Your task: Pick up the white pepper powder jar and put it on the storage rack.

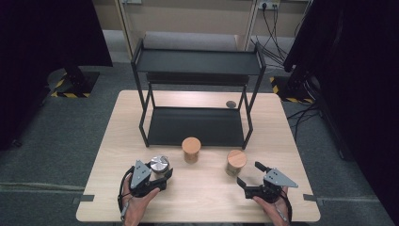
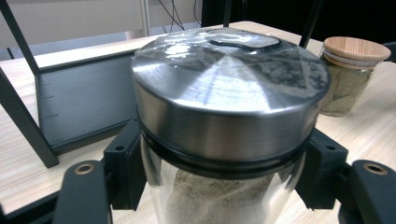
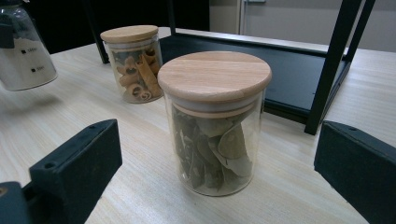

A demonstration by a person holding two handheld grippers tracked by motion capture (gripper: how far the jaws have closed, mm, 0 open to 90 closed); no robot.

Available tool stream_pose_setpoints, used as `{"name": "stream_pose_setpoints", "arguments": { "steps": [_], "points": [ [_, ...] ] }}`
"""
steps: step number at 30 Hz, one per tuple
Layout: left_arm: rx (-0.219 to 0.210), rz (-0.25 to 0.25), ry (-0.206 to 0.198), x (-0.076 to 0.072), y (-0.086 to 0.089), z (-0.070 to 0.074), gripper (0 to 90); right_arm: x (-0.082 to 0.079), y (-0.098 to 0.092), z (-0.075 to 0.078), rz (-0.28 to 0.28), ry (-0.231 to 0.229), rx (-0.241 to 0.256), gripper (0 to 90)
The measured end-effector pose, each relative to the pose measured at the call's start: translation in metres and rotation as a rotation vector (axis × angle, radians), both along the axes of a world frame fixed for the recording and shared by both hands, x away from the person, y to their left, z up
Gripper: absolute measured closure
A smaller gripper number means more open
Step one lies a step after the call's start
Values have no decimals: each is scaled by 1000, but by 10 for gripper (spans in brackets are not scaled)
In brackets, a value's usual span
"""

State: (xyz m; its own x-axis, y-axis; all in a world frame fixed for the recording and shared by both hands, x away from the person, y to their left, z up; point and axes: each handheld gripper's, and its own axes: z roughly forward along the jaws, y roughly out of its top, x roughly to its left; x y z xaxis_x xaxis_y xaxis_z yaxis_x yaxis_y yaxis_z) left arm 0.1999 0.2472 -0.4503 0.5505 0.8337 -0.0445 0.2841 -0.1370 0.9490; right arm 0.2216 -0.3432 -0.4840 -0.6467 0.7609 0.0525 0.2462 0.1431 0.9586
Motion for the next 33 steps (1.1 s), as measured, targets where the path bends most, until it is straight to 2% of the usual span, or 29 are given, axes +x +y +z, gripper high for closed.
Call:
{"name": "stream_pose_setpoints", "arguments": {
  "steps": [33],
  "points": [
    [-6, 39, 0, 16, -4, 12, 308, 0, 0, 0, -2, -1, 4, 13]
  ]
}}
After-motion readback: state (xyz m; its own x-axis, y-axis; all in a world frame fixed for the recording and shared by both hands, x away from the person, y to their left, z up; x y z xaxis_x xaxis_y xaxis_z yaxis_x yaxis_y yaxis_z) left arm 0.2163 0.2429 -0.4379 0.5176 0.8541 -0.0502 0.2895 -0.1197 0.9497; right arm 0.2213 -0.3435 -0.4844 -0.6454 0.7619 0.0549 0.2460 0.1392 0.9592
